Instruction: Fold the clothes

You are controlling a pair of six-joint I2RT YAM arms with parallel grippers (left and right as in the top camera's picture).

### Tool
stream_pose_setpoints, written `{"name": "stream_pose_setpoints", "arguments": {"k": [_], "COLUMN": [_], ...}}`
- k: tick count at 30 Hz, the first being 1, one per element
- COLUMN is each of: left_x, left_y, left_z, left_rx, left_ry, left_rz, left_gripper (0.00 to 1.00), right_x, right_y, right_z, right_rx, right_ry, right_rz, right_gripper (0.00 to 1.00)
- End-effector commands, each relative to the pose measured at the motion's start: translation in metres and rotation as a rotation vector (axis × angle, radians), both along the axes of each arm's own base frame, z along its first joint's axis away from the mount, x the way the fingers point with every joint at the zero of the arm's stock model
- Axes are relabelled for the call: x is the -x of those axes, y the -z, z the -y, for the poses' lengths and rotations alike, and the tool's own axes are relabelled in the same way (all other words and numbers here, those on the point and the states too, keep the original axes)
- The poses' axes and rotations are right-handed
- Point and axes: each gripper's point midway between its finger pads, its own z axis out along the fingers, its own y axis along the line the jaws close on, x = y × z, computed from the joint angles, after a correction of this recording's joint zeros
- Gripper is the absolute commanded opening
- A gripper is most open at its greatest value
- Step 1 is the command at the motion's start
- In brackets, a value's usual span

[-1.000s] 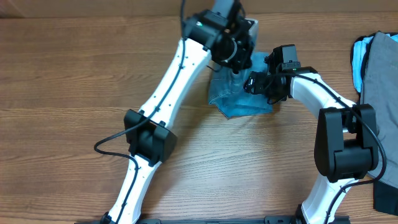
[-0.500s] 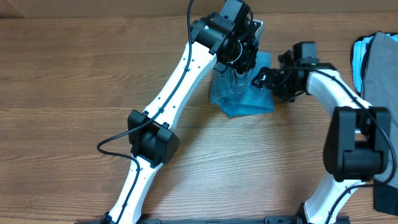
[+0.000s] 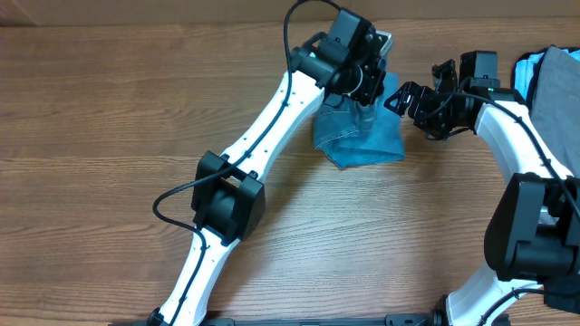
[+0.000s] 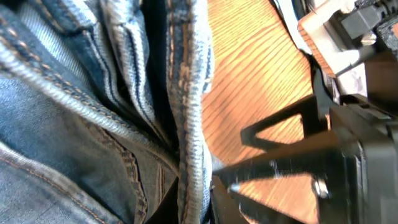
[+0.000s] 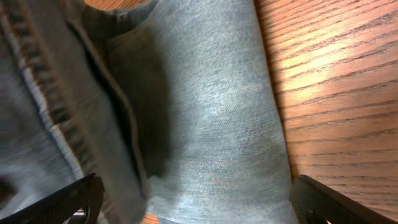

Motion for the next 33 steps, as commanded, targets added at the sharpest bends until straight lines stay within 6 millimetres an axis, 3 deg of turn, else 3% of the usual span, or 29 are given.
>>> {"name": "stream_pose_setpoints", "arguments": {"k": [1, 2, 3, 6, 7, 11, 15, 20, 22, 23, 26, 29, 33], "left_x": [0.015, 0.02, 0.021, 0.022, 0.021, 0.012, -0.007, -0.034, -0.046, -0.054, -0.054, -0.047, -0.043], "left_y": [0.005, 0.009, 0.01, 0.01, 0.009, 0.002, -0.022, -0.045, -0.04, -0.027, -0.01, 0.001, 0.007], "left_z": [0.024, 0.027, 0.028, 0.029, 0.029, 0.024, -0.002, -0.068, -0.104, -0.145, -0.194, -0.229, -0.248], "left_rx": [0.027, 0.018, 0.017, 0.018, 0.019, 0.029, 0.04, 0.018, -0.021, -0.076, -0.131, -0.168, -0.186], "left_ry": [0.05, 0.055, 0.059, 0.061, 0.06, 0.048, -0.005, -0.134, -0.243, -0.356, -0.452, -0.507, -0.538], "left_rz": [0.006, 0.002, -0.001, 0.002, 0.007, 0.034, 0.051, 0.012, -0.043, -0.107, -0.208, -0.293, -0.338], "left_gripper": [0.15, 0.37, 0.52, 0.72, 0.82, 0.88, 0.91, 0.98, 0.99, 1.0, 1.0, 1.0, 1.0], "right_x": [-0.01, -0.011, -0.012, -0.014, -0.015, -0.018, -0.021, -0.022, -0.021, -0.019, -0.015, -0.013, -0.009], "right_y": [-0.027, -0.029, -0.032, -0.042, -0.046, -0.069, -0.088, -0.088, -0.086, -0.082, -0.068, -0.049, -0.023], "right_z": [0.003, 0.007, 0.01, 0.023, 0.028, 0.05, 0.061, 0.052, 0.042, 0.03, 0.019, 0.011, 0.0], "right_rx": [-0.011, -0.021, -0.029, -0.034, -0.034, -0.024, -0.018, -0.021, -0.021, -0.017, 0.034, 0.094, 0.127], "right_ry": [0.003, 0.017, 0.022, 0.049, 0.059, 0.098, 0.12, 0.1, 0.079, 0.049, 0.036, 0.031, 0.016], "right_rz": [0.072, 0.074, 0.078, 0.082, 0.083, 0.107, 0.138, 0.137, 0.13, 0.116, 0.083, 0.045, -0.001], "right_gripper": [1.0, 1.0, 1.0, 1.0, 1.0, 1.0, 1.0, 1.0, 1.0, 1.0, 0.98, 0.93, 0.91]}}
